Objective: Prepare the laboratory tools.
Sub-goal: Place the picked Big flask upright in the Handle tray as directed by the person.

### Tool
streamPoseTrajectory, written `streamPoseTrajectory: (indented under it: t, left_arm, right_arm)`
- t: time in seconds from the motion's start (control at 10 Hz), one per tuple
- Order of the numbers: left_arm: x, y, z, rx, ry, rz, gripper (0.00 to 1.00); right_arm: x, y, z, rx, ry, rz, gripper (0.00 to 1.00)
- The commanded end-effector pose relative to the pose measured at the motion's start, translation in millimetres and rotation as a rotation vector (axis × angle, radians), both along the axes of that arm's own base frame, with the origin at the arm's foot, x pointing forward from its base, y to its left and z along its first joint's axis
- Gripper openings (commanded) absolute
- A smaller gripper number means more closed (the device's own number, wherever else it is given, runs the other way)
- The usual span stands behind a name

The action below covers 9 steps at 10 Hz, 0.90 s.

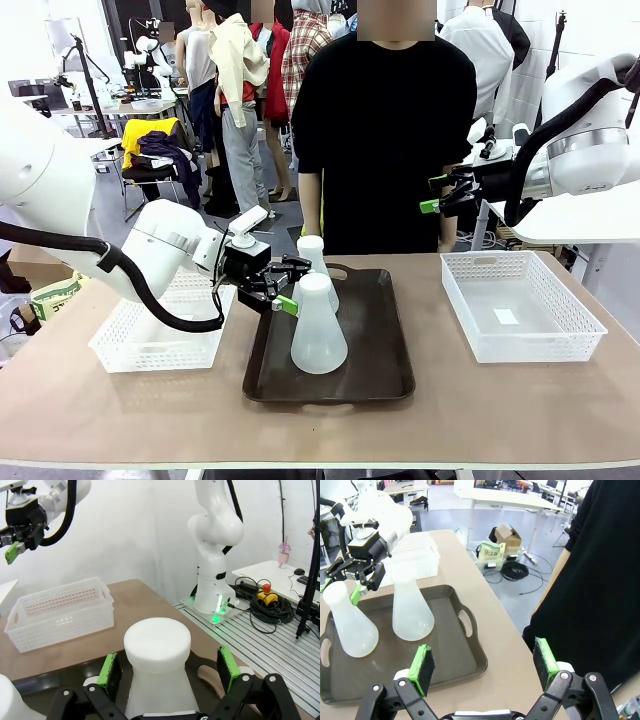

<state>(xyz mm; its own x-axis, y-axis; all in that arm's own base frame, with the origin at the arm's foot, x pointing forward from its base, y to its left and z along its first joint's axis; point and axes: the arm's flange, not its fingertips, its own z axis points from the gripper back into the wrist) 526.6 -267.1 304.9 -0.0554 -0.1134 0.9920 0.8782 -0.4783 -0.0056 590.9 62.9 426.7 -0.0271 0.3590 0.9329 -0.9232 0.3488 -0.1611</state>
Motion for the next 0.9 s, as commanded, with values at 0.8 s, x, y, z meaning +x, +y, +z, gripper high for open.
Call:
streamPoseTrajectory:
  t: [0.8]
  left_arm:
    - [-0.3, 0.2, 0.8, -0.006, 0.0, -0.006, 1.0]
  right_arm:
    - [-1.0, 0.2, -1.5, -0.002, 0.003, 0.004, 1.0]
